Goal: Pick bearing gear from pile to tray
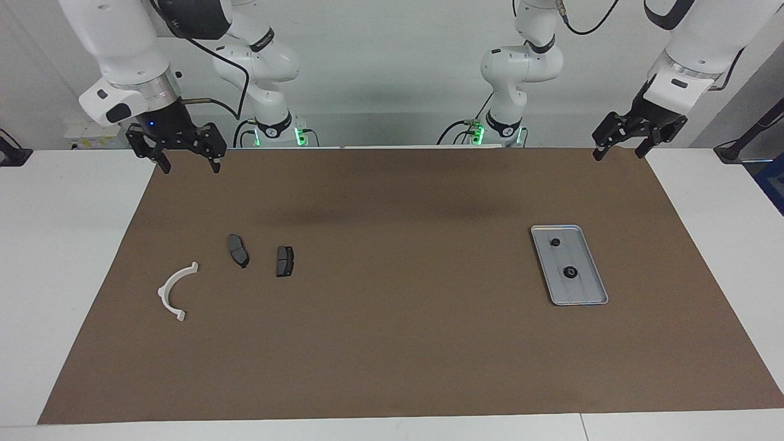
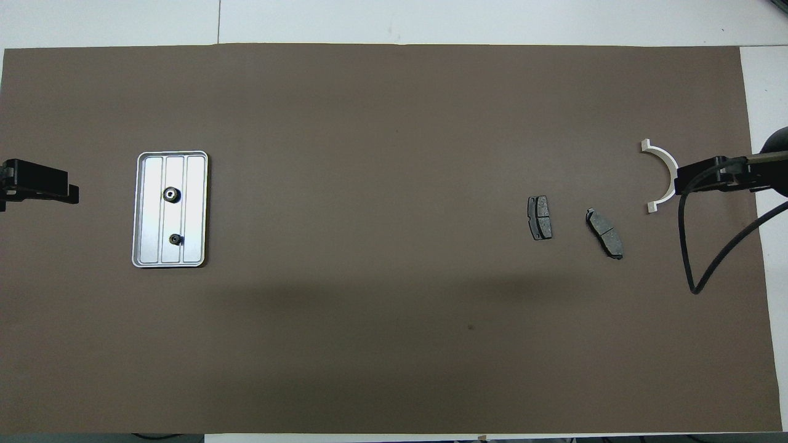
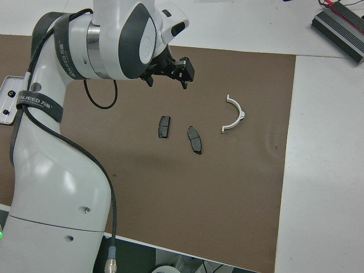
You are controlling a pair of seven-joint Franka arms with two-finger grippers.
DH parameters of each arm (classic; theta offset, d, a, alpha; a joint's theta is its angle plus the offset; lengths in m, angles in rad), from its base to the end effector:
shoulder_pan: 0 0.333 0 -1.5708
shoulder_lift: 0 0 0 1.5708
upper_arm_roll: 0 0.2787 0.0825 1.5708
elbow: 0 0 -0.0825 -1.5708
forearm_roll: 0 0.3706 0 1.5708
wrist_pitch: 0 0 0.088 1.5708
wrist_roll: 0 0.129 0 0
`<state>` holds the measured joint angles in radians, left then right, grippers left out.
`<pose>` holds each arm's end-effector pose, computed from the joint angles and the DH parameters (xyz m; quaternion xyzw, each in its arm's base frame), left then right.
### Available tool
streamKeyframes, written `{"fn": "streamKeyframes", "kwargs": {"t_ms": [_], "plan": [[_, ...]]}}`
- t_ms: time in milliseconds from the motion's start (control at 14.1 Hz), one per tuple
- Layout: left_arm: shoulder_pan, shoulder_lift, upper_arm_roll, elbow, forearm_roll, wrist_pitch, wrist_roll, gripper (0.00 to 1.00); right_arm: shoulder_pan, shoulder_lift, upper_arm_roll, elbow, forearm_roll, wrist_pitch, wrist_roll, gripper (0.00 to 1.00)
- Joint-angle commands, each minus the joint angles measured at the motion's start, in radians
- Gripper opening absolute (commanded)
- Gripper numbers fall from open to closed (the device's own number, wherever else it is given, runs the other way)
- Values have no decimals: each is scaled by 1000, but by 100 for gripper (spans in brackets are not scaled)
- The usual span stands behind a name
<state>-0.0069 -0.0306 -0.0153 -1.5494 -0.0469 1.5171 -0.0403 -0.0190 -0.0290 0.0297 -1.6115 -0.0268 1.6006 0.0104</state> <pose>0.5272 -0.0181 0.5867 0.9997 0.0078 -0.0016 0.0231 0.5363 0.0025 0.5648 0.9999 0.0004 0.0092 0.0137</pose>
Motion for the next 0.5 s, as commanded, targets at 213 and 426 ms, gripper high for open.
{"fn": "streamKeyframes", "kwargs": {"t_ms": [213,426], "plan": [[-1,-18,5,-12,-8,-8,13,100,-12,-15,6,-11,13,-5,0,100],[-1,-18,5,-12,-5,-9,29,100,-13,-15,6,-11,13,-4,-1,100]]}}
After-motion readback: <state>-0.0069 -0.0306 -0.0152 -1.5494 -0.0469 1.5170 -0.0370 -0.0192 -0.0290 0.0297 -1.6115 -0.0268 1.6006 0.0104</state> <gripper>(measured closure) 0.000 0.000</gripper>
